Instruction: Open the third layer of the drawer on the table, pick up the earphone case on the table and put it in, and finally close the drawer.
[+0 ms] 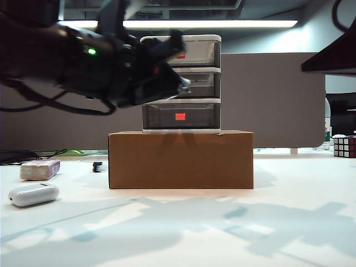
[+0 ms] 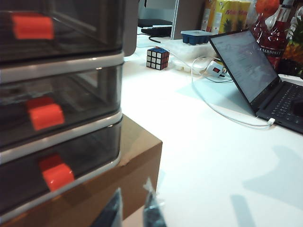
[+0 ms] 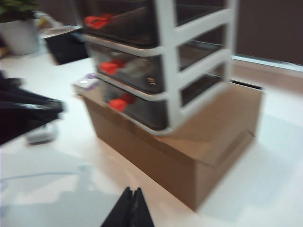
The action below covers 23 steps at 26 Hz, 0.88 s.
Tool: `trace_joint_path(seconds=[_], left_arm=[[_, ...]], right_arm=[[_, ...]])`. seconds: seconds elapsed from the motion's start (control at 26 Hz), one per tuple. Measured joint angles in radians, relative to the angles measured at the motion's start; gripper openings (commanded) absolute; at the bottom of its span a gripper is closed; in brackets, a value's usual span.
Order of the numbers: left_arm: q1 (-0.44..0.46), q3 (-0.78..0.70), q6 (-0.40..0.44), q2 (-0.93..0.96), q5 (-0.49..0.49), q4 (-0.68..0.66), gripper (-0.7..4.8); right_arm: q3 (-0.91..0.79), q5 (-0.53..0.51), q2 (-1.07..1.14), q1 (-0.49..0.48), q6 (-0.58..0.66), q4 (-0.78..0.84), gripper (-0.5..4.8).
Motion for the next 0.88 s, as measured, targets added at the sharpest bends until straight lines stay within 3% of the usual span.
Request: trace_joint_path(seconds=[0.08,0.19,0.42,0.58,0.88], left_arm=[[0.000,0.024,0.000,0.033,-0.050,-0.001,0.99],[0.000,0.053,-0.002,0.079,-0.156,-0.001,2.15],[-0.006,0.088,-0.018,0.146,-0.239,-0.004,2.20],[-0.029,0.121,-0.047,0.195,-0.351,-0.002,2.20],[-0.041,0.221,-0.110,0.294,-0.378,-0.013,2.19]], right_arm=[[0.003,-0.017,0.071,0.012,-0.001,0.077,0.07],[0.020,-0.032,0.167,0.028,0.000,0.114,0.36],[0.143,-0.035,0.338,0.085,0.000,0.136,0.36],[0.241,-0.055,0.438,0.091,0.000,0.136,0.36],[0.306,-0.072,0.475,0.116,-0.004,0.145,0.36]])
